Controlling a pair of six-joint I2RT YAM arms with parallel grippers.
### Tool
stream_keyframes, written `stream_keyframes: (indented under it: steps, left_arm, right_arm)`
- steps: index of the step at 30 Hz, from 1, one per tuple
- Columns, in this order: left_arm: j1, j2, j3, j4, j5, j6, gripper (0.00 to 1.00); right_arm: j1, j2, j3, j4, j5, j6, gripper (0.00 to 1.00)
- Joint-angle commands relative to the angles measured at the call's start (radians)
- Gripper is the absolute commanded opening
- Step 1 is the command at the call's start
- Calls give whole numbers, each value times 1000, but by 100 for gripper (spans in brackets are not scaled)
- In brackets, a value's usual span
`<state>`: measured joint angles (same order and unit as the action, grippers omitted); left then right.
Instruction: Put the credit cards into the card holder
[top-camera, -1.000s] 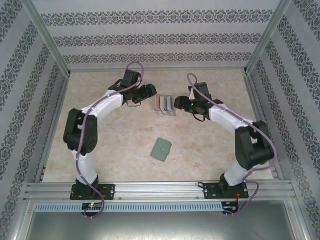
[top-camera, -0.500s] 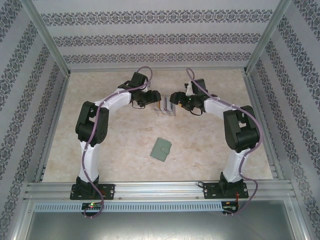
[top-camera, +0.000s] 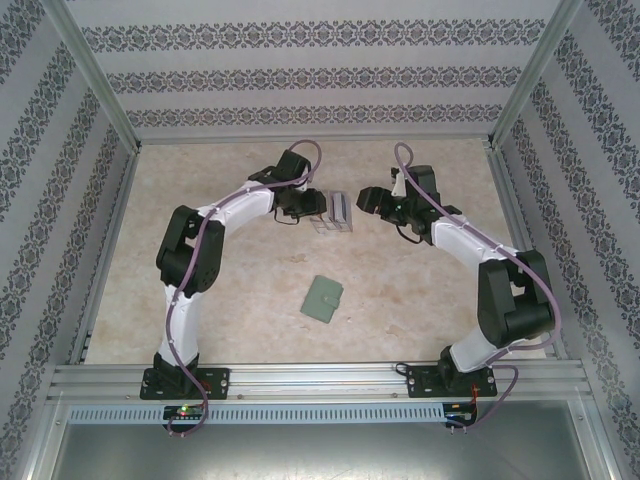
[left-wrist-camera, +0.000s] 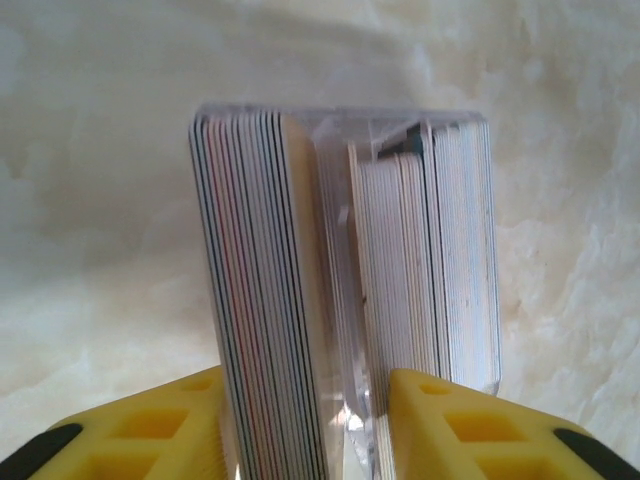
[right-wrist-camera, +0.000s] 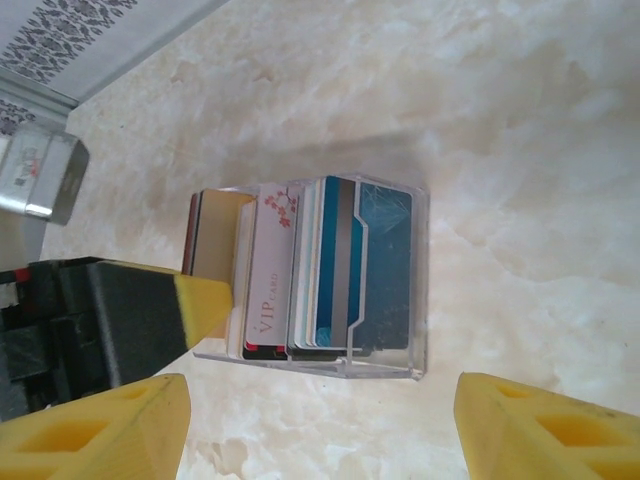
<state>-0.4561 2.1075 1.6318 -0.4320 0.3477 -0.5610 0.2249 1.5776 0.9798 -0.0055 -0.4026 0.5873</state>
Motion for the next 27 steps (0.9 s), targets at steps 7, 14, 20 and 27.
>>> stream_keyframes:
  steps: [7, 14, 20, 27]
  left_arm:
    - [-89, -138, -171, -33, 28, -90, 35]
    - [-121, -190, -239, -25, 4, -120, 31]
    - [-89, -235, -197, -67, -106, -88, 48]
    - [-6, -110, -6, -128, -111, -41, 48]
  right_arm:
    - [4, -34, -10, -9, -23, -16, 66]
    - [8, -48, -13, -23, -13, -17, 64]
    - [14, -71, -23, -33, 13, -28, 64]
    - [15, -81, -21, -59, 40, -39, 64]
